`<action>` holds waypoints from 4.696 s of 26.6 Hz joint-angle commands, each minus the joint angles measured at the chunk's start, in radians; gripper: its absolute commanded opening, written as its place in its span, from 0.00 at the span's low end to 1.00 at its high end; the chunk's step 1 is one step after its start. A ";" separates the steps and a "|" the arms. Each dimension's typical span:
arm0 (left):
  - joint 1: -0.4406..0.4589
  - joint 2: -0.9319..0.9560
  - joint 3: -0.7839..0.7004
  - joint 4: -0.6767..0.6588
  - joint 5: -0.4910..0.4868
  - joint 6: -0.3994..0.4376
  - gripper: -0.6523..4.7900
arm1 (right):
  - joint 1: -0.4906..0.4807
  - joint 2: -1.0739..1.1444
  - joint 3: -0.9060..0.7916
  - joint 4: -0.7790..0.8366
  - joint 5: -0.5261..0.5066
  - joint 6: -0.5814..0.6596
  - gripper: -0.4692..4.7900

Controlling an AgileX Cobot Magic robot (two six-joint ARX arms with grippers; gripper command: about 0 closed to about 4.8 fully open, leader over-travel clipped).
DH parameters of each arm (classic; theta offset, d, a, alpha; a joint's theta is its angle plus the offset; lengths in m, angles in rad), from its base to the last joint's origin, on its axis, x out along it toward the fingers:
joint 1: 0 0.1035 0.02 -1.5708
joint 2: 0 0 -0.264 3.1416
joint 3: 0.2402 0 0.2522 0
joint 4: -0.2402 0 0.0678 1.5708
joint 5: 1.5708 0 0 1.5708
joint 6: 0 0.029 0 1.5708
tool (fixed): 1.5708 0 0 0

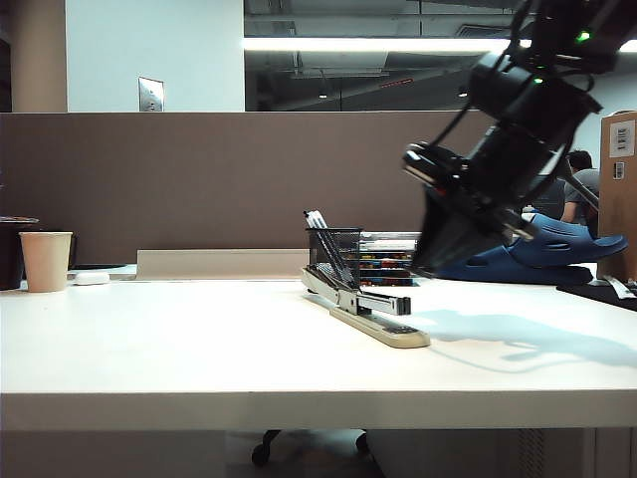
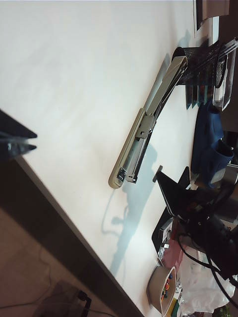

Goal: Pick up a set of staples and put them into the open stapler.

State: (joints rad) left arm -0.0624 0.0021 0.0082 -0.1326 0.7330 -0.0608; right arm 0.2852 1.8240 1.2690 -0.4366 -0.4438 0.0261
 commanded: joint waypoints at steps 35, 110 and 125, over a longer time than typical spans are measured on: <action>0.002 0.000 0.000 -0.009 0.005 0.000 0.11 | 0.081 0.076 0.006 0.094 0.068 0.011 0.28; 0.002 0.000 0.000 -0.037 -0.640 0.000 0.11 | -0.388 -1.173 -0.500 0.061 0.240 -0.064 0.07; 0.001 0.000 0.000 0.034 -0.643 0.000 0.11 | -0.316 -1.422 -0.704 0.132 0.206 -0.056 0.07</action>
State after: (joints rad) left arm -0.0620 0.0021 0.0074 -0.1158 0.0917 -0.0608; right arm -0.0284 0.4168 0.5781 -0.3244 -0.2440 -0.0376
